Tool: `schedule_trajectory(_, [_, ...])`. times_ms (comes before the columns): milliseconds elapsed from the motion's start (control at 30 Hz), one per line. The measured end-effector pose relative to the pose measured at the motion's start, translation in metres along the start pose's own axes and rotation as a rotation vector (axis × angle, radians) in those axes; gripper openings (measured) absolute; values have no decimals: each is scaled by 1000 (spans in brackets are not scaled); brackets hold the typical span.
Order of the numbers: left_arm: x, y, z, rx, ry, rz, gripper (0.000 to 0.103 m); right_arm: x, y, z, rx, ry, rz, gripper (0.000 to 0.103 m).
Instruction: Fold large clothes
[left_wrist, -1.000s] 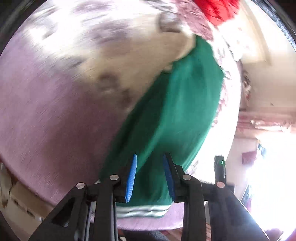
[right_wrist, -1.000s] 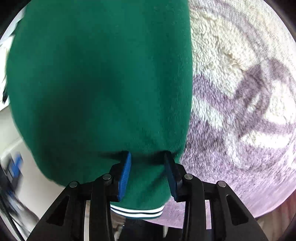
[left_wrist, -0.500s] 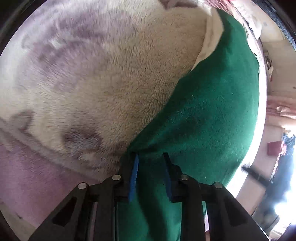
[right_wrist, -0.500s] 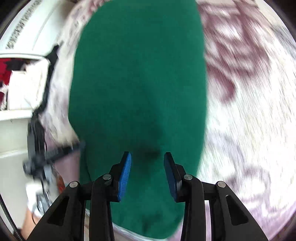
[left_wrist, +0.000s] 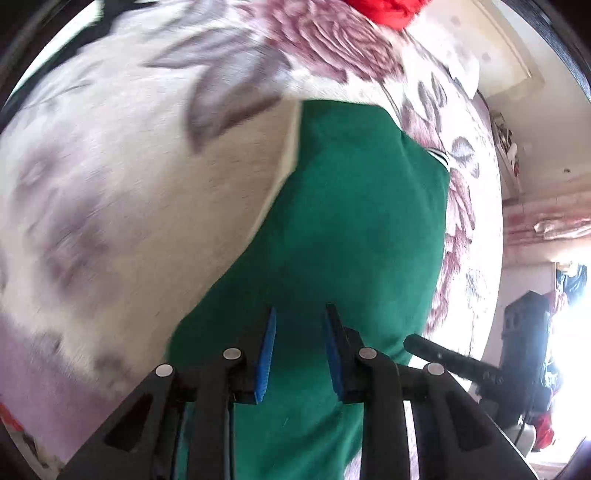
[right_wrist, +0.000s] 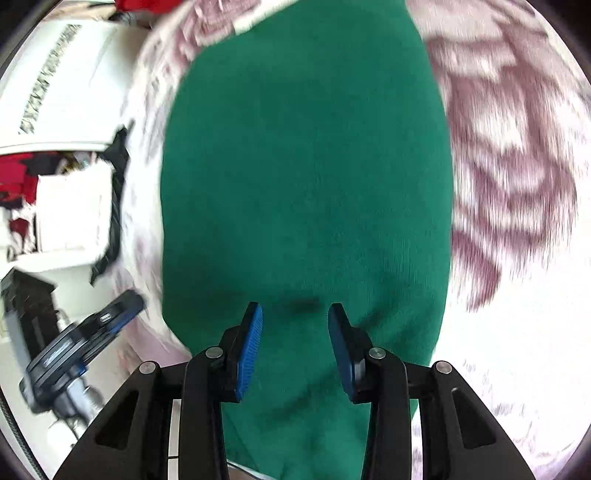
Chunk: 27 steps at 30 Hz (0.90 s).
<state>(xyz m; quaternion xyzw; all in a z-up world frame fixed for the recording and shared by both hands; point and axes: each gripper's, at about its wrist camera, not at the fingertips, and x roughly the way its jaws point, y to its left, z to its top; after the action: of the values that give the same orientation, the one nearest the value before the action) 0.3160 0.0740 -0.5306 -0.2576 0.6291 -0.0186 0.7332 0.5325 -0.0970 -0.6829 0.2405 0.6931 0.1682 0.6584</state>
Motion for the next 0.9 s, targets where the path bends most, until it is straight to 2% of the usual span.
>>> schedule_trajectory(100, [48,-10,21,13,84,19,24,28,-2,29,35,-12,-65,39])
schedule_trajectory(167, [80,-10,28,47,126,64,24,56,-24,45,91,24,-29,38])
schedule_trajectory(267, [81,-2,37,25,121,18,24,57,-22,52,55,82,-24,39])
schedule_trajectory(333, [65,2,32,15,119,-2,24,48,-25,49,45,121,27,39])
schedule_trajectory(400, [39,4,12,45,105,27,24,38,-37,20,73,165,82,43])
schedule_trajectory(433, [24,7,-3,61,108,27,25,32,-43,4,88,182,104,53])
schedule_trajectory(467, [15,10,-15,68,111,20,30,28,-50,-12,101,193,119,60])
schedule_trajectory(500, [0,18,-34,71,118,13,35,22,-58,-31,115,208,124,62])
schedule_trajectory(567, [-27,39,-75,49,129,20,51,14,-76,-71,149,250,122,63])
schedule_trajectory(633, [-40,59,-108,12,173,4,54,11,-91,-130,204,309,114,63])
schedule_trajectory(733, [-34,99,-163,-71,291,3,54,31,-113,-203,315,399,140,63])
schedule_trajectory(800, [-26,125,-198,-127,352,37,54,53,-117,-244,387,429,140,63])
schedule_trajectory(900, [-14,142,-230,-157,385,23,54,73,-114,-292,434,441,154,63])
